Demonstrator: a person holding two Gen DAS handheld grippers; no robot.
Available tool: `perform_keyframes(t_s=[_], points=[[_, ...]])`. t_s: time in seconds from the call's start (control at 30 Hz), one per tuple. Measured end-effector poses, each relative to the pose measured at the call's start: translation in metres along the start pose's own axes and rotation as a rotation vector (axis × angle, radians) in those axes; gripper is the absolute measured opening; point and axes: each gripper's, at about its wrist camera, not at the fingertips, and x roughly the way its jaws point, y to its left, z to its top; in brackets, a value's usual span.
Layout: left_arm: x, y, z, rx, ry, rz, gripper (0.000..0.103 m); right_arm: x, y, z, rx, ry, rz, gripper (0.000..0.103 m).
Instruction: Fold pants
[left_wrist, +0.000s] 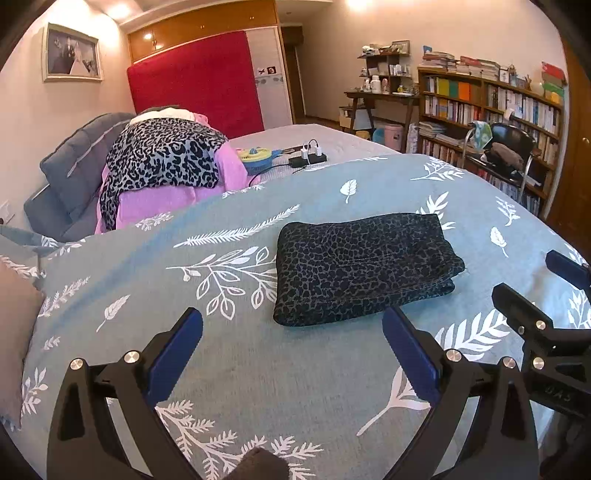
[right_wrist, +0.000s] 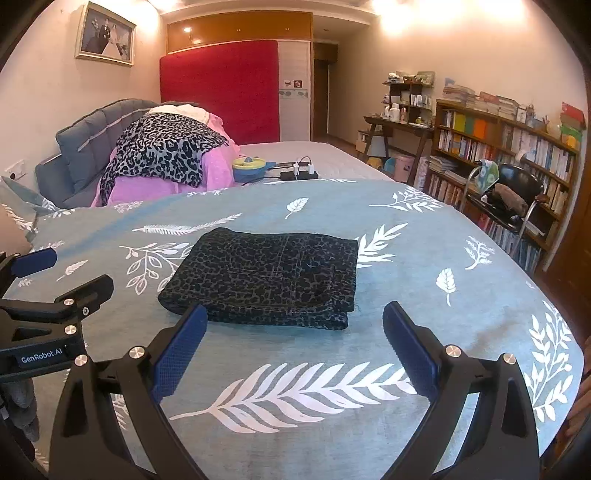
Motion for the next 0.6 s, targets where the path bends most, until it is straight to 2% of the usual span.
perform_keyframes(t_s=[0.6], points=[[-0.0008,0.0005,-0.002,0.005,-0.001,0.001,0.097,0.0056,0.0076,0.0004,-0.027,0.01,-0.003,0.097]])
